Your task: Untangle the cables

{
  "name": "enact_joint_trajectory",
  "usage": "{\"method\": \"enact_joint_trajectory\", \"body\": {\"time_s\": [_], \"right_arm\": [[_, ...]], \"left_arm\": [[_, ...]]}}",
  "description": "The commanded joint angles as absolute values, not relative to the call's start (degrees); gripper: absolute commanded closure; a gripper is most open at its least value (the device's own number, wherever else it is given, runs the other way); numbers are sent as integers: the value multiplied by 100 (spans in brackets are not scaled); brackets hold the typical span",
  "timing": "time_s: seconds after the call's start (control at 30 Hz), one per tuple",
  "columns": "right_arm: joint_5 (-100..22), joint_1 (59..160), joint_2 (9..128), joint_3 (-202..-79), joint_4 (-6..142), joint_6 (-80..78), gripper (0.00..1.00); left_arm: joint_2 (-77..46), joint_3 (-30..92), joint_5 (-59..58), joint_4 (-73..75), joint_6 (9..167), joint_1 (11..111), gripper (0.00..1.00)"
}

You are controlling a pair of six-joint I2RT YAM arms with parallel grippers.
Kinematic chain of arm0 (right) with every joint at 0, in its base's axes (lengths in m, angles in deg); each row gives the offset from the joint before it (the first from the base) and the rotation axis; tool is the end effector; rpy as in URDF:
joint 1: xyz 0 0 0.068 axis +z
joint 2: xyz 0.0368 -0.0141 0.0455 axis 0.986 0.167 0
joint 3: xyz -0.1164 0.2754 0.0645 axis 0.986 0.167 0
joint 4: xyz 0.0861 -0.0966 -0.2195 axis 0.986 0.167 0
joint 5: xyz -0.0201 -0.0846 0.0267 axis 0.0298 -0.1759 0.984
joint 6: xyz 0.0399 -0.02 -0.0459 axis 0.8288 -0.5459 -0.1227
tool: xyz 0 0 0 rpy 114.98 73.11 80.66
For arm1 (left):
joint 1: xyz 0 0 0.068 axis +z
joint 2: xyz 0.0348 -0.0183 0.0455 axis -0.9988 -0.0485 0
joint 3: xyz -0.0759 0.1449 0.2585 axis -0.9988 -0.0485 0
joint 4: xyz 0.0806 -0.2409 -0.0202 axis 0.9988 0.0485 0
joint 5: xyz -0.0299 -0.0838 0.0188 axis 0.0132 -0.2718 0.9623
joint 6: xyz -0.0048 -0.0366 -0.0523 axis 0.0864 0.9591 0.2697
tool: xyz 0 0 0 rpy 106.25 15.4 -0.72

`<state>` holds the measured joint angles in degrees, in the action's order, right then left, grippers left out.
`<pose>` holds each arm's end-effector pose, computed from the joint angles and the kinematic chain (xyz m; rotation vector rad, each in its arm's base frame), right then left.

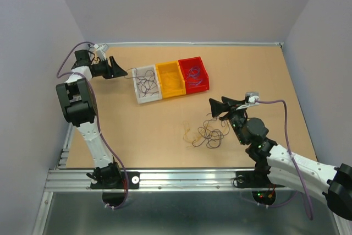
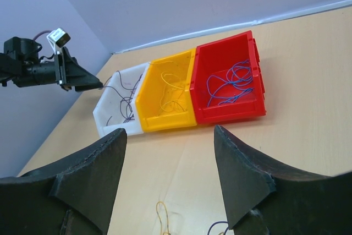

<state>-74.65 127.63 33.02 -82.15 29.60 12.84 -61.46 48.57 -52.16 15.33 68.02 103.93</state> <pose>0.1293 0.1054 0.2844 0.0799 1.4565 0.6297 0.4733 0.0973 0.2244 0.3355 2.0225 -0.9367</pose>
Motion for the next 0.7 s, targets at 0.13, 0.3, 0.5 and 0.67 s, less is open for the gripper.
{"method": "enact_joint_trajectory", "body": {"time_s": [0.13, 0.3, 0.5, 0.67], "right_arm": [[-7503, 12767, 3365, -8225, 2752, 1242, 30], [-7512, 12767, 3347, -8225, 2752, 1233, 30], [-7512, 12776, 3303, -8217, 2752, 1224, 30], [-7503, 12776, 3312, -8217, 2743, 1224, 30]], "left_arm": [[-6396, 5271, -5170, 1285, 7289, 10225, 48], [-6301, 5245, -4968, 1285, 7166, 10076, 84], [-5274, 4368, -3949, 373, 7192, 10084, 100], [-4438, 3786, -3044, -330, 7113, 10023, 100]]}}
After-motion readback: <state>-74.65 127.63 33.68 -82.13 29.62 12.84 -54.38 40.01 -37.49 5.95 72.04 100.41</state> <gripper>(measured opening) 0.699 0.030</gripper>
